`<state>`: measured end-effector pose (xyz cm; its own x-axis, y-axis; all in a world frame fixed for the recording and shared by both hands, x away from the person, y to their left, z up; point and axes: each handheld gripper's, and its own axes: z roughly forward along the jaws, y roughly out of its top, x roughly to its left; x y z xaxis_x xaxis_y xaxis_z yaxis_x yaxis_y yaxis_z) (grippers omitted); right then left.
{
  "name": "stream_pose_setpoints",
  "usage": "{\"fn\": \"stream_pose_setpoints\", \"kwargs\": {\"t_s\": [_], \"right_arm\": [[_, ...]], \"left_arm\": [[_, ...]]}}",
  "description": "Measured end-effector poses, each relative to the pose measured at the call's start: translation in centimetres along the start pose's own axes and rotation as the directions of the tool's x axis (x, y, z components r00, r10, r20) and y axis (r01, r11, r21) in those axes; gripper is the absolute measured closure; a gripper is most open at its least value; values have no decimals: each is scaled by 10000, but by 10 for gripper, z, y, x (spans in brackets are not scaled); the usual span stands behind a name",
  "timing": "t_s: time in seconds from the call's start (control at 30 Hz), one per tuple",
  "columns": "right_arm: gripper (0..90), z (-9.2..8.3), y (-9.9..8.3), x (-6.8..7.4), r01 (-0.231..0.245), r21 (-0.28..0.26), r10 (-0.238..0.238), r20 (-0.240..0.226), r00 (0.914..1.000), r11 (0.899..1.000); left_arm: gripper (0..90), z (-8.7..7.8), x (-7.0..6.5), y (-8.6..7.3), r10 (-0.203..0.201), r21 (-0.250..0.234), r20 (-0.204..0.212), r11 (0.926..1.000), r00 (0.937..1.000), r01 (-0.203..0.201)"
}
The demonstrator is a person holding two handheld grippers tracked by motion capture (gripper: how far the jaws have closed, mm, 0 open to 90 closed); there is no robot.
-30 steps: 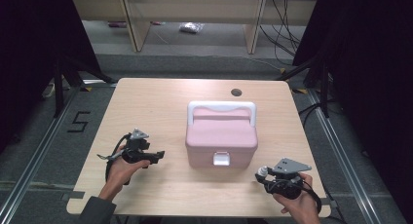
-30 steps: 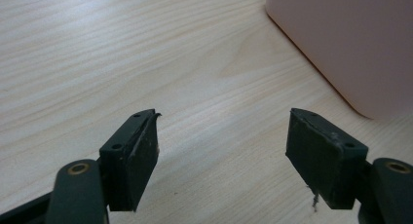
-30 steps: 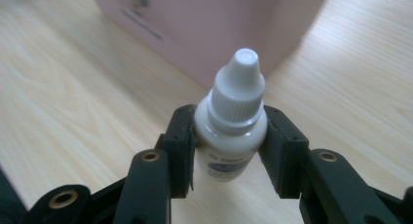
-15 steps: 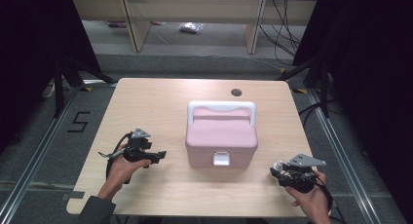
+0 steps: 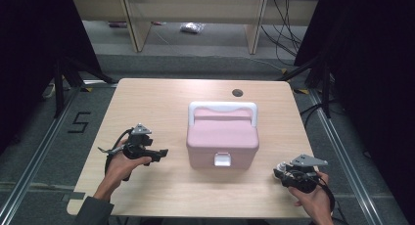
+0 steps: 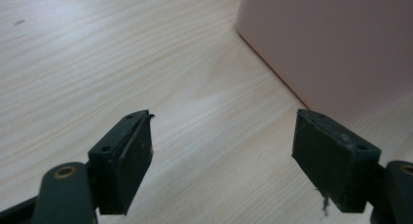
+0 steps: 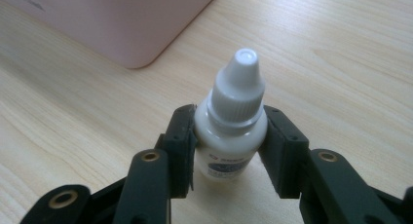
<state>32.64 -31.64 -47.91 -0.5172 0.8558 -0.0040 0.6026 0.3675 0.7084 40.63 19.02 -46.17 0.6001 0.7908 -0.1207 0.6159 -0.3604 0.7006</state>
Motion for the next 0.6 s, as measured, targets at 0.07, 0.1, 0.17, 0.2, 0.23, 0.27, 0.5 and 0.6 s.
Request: {"fn": "stream_pose_setpoints", "kwargs": {"t_s": [0.07, 0.1, 0.17, 0.2, 0.23, 0.27, 0.5, 0.6], "right_arm": [[603, 0, -1, 1, -187, 113, 186, 87, 9998, 9998], [603, 0, -1, 1, -239, 137, 238, 88, 9997, 9996], [603, 2, -1, -2, 85, 72, -86, 40, 10000, 9999], [603, 2, -1, -1, 54, 55, -54, 16, 10000, 10000], [602, 2, -2, -1, -28, 93, 28, 30, 10000, 10000], [603, 2, -2, 0, -77, 160, 76, 95, 9999, 9998], [546, 0, -3, -3, -372, -59, 372, -25, 9993, 9993], [481, -3, -2, -2, -585, -390, 585, -22, 9983, 9975]], "left_arm": [[212, -1, -1, 1, -26, -112, -21, 9999, 10000, 25], [209, -2, 0, 2, 56, 35, 4, 10000, 10000, -56], [200, -3, -2, 3, 23, -37, 46, 10000, 10000, -23], [201, -4, -3, 4, 16, -48, 27, 10000, 10000, -15], [200, -4, -3, 5, 50, -77, 14, 10000, 10000, -50], [201, -5, -3, 6, 56, -120, 46, 9999, 10000, -56], [200, -9, -8, 10, 269, -238, 79, 9994, 9996, -267], [200, -8, -9, 12, 165, -287, 33, 9995, 9999, -164]]}}
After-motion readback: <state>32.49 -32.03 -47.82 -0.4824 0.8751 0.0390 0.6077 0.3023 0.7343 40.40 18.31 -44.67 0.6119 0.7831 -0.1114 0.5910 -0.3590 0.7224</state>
